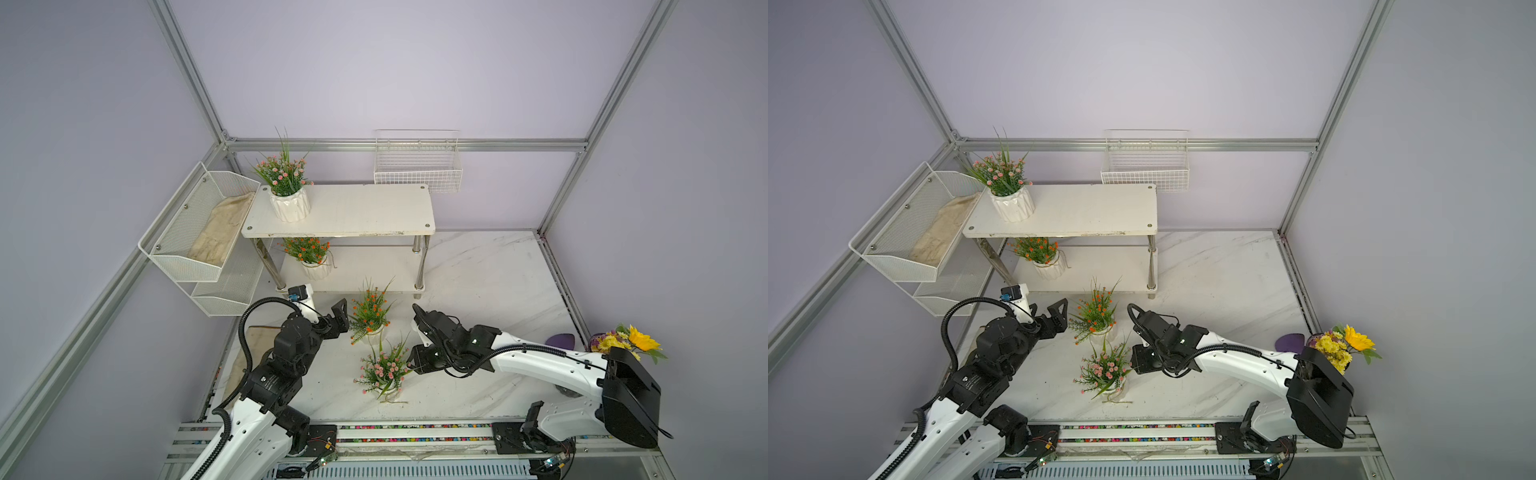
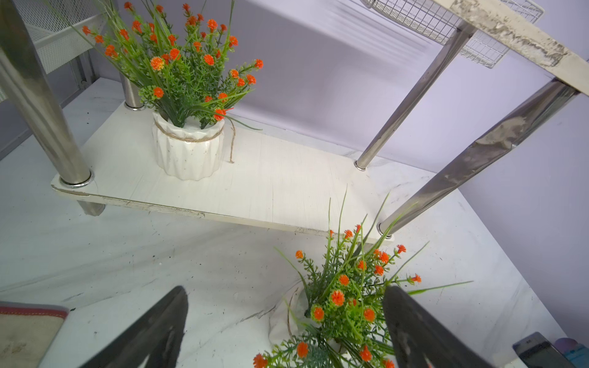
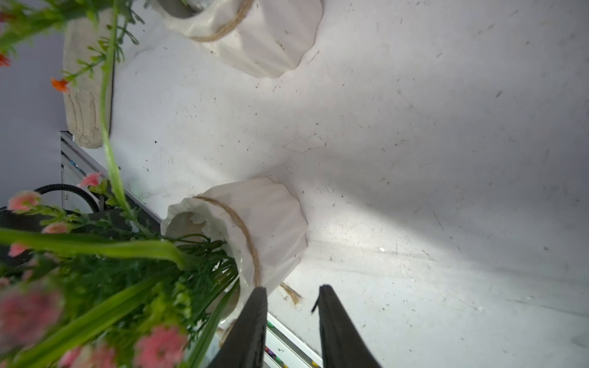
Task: Place the baby's breath potted plants on the rack by color
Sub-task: Pick up the baby's breath potted plant from the center of the board.
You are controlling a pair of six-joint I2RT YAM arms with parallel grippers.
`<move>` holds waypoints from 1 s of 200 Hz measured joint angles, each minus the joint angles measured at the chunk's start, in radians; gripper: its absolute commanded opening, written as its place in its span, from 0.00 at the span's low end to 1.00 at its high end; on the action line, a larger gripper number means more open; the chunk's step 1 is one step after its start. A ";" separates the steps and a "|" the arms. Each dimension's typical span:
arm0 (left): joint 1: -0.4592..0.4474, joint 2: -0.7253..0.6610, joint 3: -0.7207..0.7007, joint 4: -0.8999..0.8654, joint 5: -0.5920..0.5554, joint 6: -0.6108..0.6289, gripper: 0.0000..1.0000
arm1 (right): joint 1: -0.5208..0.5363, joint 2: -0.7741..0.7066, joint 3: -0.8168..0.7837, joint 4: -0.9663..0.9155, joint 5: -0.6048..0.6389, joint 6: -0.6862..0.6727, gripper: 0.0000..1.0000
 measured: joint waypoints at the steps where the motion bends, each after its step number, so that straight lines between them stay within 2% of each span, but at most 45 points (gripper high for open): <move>1: 0.000 -0.001 0.000 -0.001 0.000 0.000 0.95 | 0.001 0.001 0.000 0.000 0.001 0.000 0.32; 104: 0.000 -0.045 -0.002 -0.043 -0.009 0.000 0.95 | 0.053 0.108 0.084 0.008 0.030 0.020 0.30; 200: 0.000 -0.068 -0.002 -0.051 -0.010 0.001 0.96 | 0.092 0.137 0.090 0.017 0.052 0.034 0.27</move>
